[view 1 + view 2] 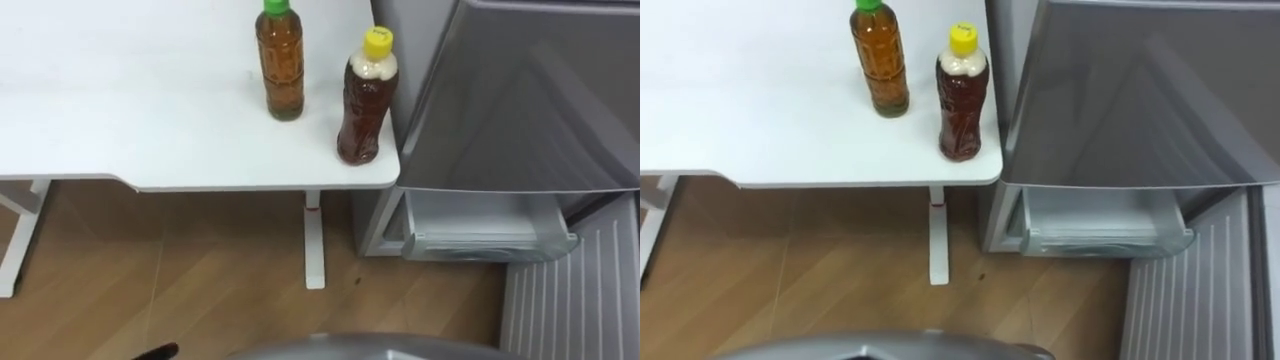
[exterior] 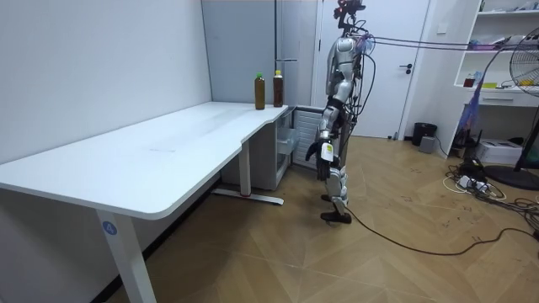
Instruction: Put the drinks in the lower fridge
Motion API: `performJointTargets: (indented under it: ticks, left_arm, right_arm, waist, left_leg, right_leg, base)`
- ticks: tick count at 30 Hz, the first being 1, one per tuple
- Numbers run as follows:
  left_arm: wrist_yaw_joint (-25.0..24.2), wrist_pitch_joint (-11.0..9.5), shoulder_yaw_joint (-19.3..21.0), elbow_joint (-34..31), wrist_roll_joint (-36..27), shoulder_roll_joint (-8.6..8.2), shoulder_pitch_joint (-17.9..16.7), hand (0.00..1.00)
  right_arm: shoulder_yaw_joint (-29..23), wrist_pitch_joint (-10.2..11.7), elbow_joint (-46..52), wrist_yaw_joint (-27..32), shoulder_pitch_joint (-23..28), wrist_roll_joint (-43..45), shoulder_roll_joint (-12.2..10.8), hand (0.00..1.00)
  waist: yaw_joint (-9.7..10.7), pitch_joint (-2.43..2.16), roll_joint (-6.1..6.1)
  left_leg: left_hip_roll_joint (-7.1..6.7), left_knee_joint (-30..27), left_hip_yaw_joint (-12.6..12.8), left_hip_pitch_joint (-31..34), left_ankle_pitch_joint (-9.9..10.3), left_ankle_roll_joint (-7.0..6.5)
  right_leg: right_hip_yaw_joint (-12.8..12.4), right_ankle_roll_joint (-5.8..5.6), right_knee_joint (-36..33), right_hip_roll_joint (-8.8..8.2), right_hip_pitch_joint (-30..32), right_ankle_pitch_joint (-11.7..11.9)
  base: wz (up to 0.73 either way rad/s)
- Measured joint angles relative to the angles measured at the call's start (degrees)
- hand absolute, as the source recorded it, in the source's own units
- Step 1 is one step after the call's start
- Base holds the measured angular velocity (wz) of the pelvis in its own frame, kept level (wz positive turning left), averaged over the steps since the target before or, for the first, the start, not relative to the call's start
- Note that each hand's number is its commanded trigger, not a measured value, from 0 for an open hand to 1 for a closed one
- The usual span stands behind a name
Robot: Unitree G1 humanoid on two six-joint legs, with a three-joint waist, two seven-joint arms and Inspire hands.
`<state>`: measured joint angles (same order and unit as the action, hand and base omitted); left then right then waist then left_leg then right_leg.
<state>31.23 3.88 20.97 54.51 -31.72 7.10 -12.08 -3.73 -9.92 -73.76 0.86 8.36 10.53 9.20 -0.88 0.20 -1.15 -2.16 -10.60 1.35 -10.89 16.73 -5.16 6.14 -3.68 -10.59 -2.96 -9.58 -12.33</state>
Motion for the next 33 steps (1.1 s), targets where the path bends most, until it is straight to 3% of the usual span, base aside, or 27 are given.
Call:
performJointTargets:
  ticks: [4,8,15,18,25,32,33]
  left_arm:
    - [3.62,-2.12,3.38,-3.84,-8.94,0.05,0.03,0.0]
    - [7.84,-3.87,4.83,-8.13,-17.51,0.18,-0.74,0.0]
    - [12.77,-6.94,4.08,-18.0,-17.65,0.22,-0.73,0.0]
    - [15.69,-7.87,3.96,-25.98,-16.47,0.25,-0.8,0.0]
    - [20.33,-10.52,3.57,-43.08,-2.69,0.54,-0.47,0.0]
    - [21.16,-10.94,3.48,-62.88,16.84,1.03,1.5,0.0]
    - [20.82,-10.97,3.46,-64.52,17.47,1.16,1.72,0.0]
  right_arm:
    - [-0.38,0.54,0.03,-0.25,0.74,-1.21,-0.03,0.0]
    - [-2.23,1.15,0.41,-0.25,0.67,-1.29,-0.11,0.0]
    - [-2.82,3.03,1.78,-0.02,1.67,-0.39,-0.25,0.0]
    - [-3.07,3.02,3.6,0.34,3.12,-0.6,-0.26,0.0]
    - [-3.2,3.55,4.49,0.24,4.27,-0.9,-0.5,0.0]
    - [-3.27,5.34,4.47,0.19,4.18,0.59,-1.05,0.0]
    - [-3.25,5.51,4.48,0.19,4.19,0.55,-1.09,0.0]
  waist:
    - [-1.23,-0.31,0.57]
    - [-1.18,-0.31,0.74]
    - [-0.75,-0.36,2.03]
    - [-0.83,-0.37,2.33]
    - [-0.45,-0.39,2.25]
    - [-0.1,-0.29,1.67]
    - [0.02,-0.29,1.66]
  left_leg:
    - [0.01,-0.08,-0.03,-0.03,-0.01,0.01]
    - [-0.06,-0.27,-0.22,-0.01,-0.01,0.02]
    - [-0.1,-0.52,-0.25,-0.15,-0.02,0.03]
    - [-0.1,-0.26,-0.66,-0.07,-0.07,0.11]
    - [-0.1,-0.22,-1.69,0.18,-0.3,0.42]
    - [-0.06,-0.54,-1.78,0.47,-0.34,0.47]
    - [-0.05,-0.61,-1.8,0.55,-0.34,0.47]
  right_leg:
    - [0.05,0.0,0.0,-0.01,-0.03,0.0]
    - [0.45,0.0,0.01,-0.15,-0.17,0.0]
    - [0.44,0.01,0.08,-0.15,-0.4,0.0]
    - [0.72,0.01,-0.04,-0.13,-0.33,0.0]
    - [1.62,0.11,-0.04,-0.06,0.15,0.06]
    - [1.92,0.17,-0.02,-0.05,0.38,0.1]
    - [1.92,0.17,0.03,-0.05,0.37,0.1]
  base:
    - [0.0]
    - [0.02]
    - [0.0]
    - [0.04]
    - [0.04]
    - [-0.01]
    - [0.0]
